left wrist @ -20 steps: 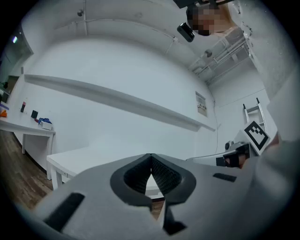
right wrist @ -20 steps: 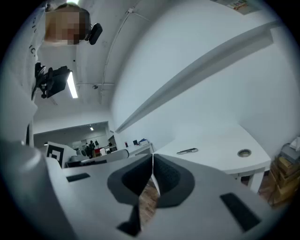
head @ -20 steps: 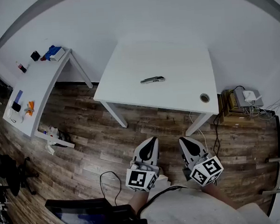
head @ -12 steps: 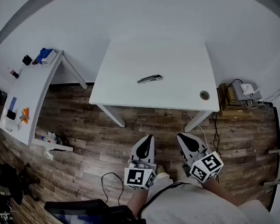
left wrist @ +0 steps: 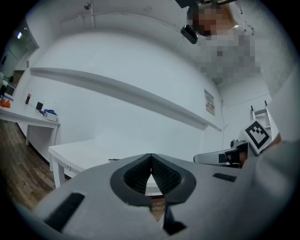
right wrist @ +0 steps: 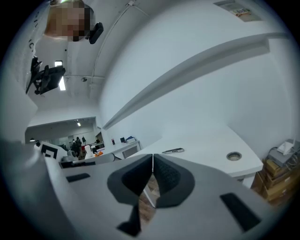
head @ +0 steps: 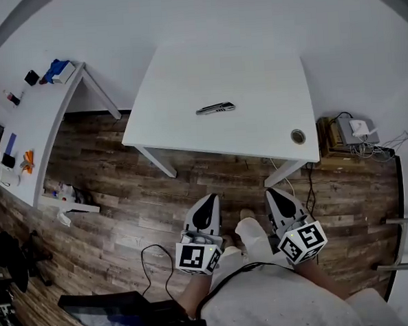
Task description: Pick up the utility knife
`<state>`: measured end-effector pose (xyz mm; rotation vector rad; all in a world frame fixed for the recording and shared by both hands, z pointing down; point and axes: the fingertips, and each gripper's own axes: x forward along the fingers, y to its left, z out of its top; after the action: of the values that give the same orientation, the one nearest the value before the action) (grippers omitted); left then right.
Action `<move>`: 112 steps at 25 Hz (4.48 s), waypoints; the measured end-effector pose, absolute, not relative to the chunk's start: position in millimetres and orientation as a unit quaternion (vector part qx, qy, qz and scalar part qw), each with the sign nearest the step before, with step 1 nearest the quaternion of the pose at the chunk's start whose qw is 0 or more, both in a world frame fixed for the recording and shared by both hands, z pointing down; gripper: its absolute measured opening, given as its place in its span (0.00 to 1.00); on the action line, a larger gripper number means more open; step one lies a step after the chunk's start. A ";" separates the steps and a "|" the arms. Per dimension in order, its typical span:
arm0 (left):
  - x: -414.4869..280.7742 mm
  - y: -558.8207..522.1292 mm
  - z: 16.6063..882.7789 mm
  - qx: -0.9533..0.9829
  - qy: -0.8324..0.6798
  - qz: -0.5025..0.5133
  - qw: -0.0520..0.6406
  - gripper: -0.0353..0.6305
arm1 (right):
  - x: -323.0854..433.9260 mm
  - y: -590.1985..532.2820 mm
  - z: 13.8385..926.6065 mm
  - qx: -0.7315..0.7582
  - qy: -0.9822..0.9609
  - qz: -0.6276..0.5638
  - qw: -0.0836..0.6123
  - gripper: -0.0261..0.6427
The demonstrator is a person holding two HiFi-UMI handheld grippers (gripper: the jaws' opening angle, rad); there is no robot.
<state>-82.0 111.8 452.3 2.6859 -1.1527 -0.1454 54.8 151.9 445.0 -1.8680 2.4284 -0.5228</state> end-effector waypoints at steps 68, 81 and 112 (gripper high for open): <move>-32.2 -118.0 478.7 0.875 -0.470 -0.043 0.104 0.06 | 44.2 -109.2 484.5 -0.385 0.904 -0.177 -0.049 0.05; -30.8 -133.9 498.3 0.880 -0.460 -0.030 0.114 0.06 | 28.5 -126.7 504.7 -0.357 0.913 -0.174 -0.089 0.05; -31.7 -144.8 535.1 0.873 -0.467 -0.006 0.142 0.06 | 18.9 -218.5 609.5 -0.094 0.871 -0.022 -0.482 0.34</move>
<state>-31.7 -144.8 535.1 2.5187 -1.3473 -0.0171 18.9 -218.5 609.5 -0.4438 4.1229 -0.1056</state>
